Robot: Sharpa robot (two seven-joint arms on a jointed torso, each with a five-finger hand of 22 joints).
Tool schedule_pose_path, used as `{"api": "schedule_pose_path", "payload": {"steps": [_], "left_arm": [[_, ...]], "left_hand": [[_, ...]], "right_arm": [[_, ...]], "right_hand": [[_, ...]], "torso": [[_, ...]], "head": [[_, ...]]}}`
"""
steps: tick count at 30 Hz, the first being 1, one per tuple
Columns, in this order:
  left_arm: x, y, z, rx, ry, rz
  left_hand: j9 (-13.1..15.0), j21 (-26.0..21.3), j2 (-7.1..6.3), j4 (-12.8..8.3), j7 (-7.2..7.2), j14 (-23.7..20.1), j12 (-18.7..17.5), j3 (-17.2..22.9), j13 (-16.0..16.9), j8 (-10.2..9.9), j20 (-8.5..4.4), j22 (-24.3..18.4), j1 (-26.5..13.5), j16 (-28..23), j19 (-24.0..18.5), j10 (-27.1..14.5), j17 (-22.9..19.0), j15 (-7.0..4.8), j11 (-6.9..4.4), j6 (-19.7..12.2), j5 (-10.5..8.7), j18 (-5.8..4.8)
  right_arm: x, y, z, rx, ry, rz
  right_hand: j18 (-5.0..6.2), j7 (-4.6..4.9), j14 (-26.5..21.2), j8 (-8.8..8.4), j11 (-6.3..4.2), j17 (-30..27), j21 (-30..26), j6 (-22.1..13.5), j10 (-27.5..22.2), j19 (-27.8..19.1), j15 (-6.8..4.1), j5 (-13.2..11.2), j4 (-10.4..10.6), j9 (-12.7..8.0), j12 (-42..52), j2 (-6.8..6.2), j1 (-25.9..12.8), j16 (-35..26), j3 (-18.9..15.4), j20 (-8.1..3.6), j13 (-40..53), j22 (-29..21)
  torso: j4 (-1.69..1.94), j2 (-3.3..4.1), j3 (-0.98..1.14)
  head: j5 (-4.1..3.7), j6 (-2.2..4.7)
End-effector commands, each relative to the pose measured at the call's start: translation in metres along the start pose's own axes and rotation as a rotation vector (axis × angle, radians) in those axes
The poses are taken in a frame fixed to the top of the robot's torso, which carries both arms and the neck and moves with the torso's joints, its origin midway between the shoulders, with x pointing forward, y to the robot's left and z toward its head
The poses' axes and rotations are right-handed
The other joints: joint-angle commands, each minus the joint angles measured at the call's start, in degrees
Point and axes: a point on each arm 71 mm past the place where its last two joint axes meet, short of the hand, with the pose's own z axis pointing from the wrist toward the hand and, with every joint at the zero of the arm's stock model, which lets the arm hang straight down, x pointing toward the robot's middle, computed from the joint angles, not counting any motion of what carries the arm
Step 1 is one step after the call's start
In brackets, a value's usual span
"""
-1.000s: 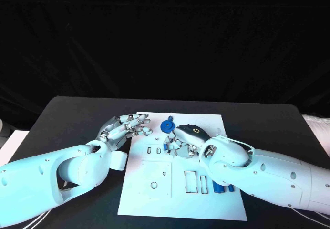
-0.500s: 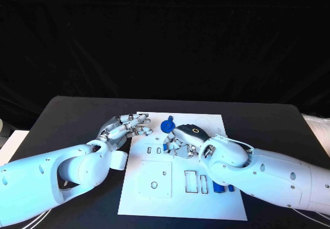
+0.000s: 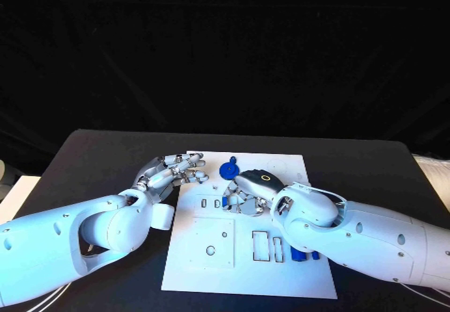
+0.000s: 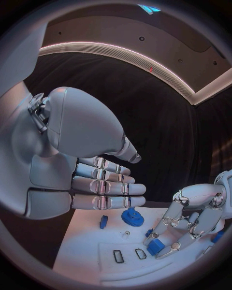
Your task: Assemble the parts on the task board
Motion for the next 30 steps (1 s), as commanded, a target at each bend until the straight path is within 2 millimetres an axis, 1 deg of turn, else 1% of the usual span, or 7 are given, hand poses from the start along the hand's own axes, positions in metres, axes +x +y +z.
{"api": "schedule_pose_path", "payload": {"steps": [1, 7, 18, 20, 21, 25, 30], "left_arm": [[0.0019, -0.0009, 0.0, 0.008, 0.015, -0.011], [0.0018, -0.0009, 0.0, 0.008, 0.015, -0.011], [0.0014, -0.0009, -0.0001, 0.006, 0.013, -0.01], [0.0014, -0.0008, -0.0002, 0.005, 0.013, -0.01], [0.0014, -0.0008, -0.0002, 0.005, 0.013, -0.01], [0.0014, -0.0008, -0.0002, 0.004, 0.013, -0.01], [0.0014, -0.0008, -0.0002, 0.004, 0.013, -0.011]], "left_hand": [[0.0, -0.3, 0.32, -0.3, -0.07, -0.4, -0.2, 0.1, 0.0, -0.1, 0.01, -0.1, 0.4, -0.4, -0.5, -0.3, 0.1, 0.1, 0.15, -0.4, -0.24, 0.63], [0.0, -0.3, 0.32, -0.3, -0.07, -0.4, -0.2, 0.1, 0.0, -0.1, 0.01, -0.1, 0.4, -0.4, -0.5, -0.3, 0.1, 0.1, 0.15, -0.4, -0.24, 0.63], [0.0, -0.3, 0.32, -0.4, -0.04, -0.4, -0.2, 0.2, 0.0, -0.1, 0.01, -0.1, 0.3, -0.4, -0.5, -0.4, 0.1, 0.11, 0.17, -0.5, -0.26, 0.63], [0.0, -0.3, 0.32, -0.4, -0.04, -0.4, -0.2, 0.2, 0.0, -0.1, 0.01, -0.1, 0.3, -0.4, -0.5, -0.4, 0.1, 0.11, 0.17, -0.5, -0.26, 0.63], [0.0, -0.3, 0.32, -0.4, -0.03, -0.4, -0.2, 0.2, 0.0, -0.2, 0.02, -0.1, 0.3, -0.4, -0.5, -0.4, 0.2, 0.12, 0.18, -0.5, -0.26, 0.62], [0.0, -0.3, 0.32, -0.4, -0.03, -0.4, -0.2, 0.2, 0.0, -0.2, 0.02, -0.1, 0.3, -0.4, -0.5, -0.4, 0.2, 0.12, 0.18, -0.5, -0.26, 0.62], [0.0, -0.3, 0.32, -0.4, -0.03, -0.4, -0.2, 0.2, 0.0, -0.2, 0.02, -0.1, 0.3, -0.4, -0.5, -0.4, 0.2, 0.12, 0.18, -0.5, -0.26, 0.62]], "right_arm": [[0.0114, -0.0041, -0.0025, 0.031, 0.084, -0.027], [0.0111, -0.0046, -0.0025, 0.037, 0.079, -0.027], [0.0099, -0.0061, -0.0026, 0.047, 0.061, -0.027], [0.0095, -0.0059, -0.0024, 0.045, 0.055, -0.026], [0.0093, -0.0057, -0.0024, 0.045, 0.052, -0.025], [0.0091, -0.0054, -0.0021, 0.044, 0.048, -0.024], [0.0092, -0.0054, -0.0021, 0.044, 0.048, -0.024]], "right_hand": [[-0.82, -0.19, 5.2, -0.38, 0.08, 11.5, 0.1, -0.2, 3.4, 6.0, -0.02, -0.2, 0.3, -0.1, -0.3, -0.62, 0.1, 0.2, -0.1, -0.14, 11.5, 15.1], [-0.82, 0.02, 5.1, -0.48, 0.26, 11.3, 0.1, -0.7, 3.3, 6.0, 0.13, -0.3, 0.3, -0.2, -0.6, -0.88, -0.2, 0.1, -0.1, -0.02, 11.4, 15.1], [-0.82, 1.23, 5.1, -0.57, 1.3, 11.1, 0.1, -4.2, 2.5, 6.0, 0.99, -0.8, 0.6, -0.8, -2.6, -2.16, -0.9, -0.1, -0.3, 0.71, 10.4, 15.1], [-0.82, 1.39, 5.1, -0.51, 1.47, 11.2, 0.1, -4.7, 2.4, 6.0, 1.17, -1.3, 0.8, -0.8, -2.8, -2.6, -1.4, 0.0, -0.5, 0.89, 10.4, 15.1], [-0.81, 1.45, 5.1, -0.47, 1.55, 11.3, 0.1, -4.9, 2.4, 6.0, 1.25, -1.7, 1.0, -0.8, -2.8, -2.94, -1.7, 0.0, -0.8, 1.0, 10.3, 15.0], [-0.8, 1.49, 5.1, -0.41, 1.63, 11.3, 0.1, -5.2, 2.4, 6.0, 1.35, -2.0, 1.3, -0.8, -3.0, -3.5, -2.2, 0.0, -1.3, 1.14, 10.3, 15.0], [-0.8, 1.51, 5.1, -0.4, 1.65, 11.4, 0.1, -5.3, 2.4, 6.0, 1.37, -2.0, 1.5, -0.7, -3.0, -3.66, -2.3, 0.0, -1.4, 1.18, 10.2, 15.0]], "torso": [[0.0, 0.02, 0.02], [0.0, 0.0, -0.01], [0.02, -0.01, -0.01], [0.01, 0.0, -0.01], [-0.01, 0.0, -0.01], [0.02, -0.01, -0.02], [0.0, -0.01, -0.01]], "head": [[0.03, -0.13], [0.03, -0.16], [-0.11, -0.19], [-0.12, -0.21], [-0.11, -0.2], [-0.16, -0.2], [-0.18, -0.21]]}}
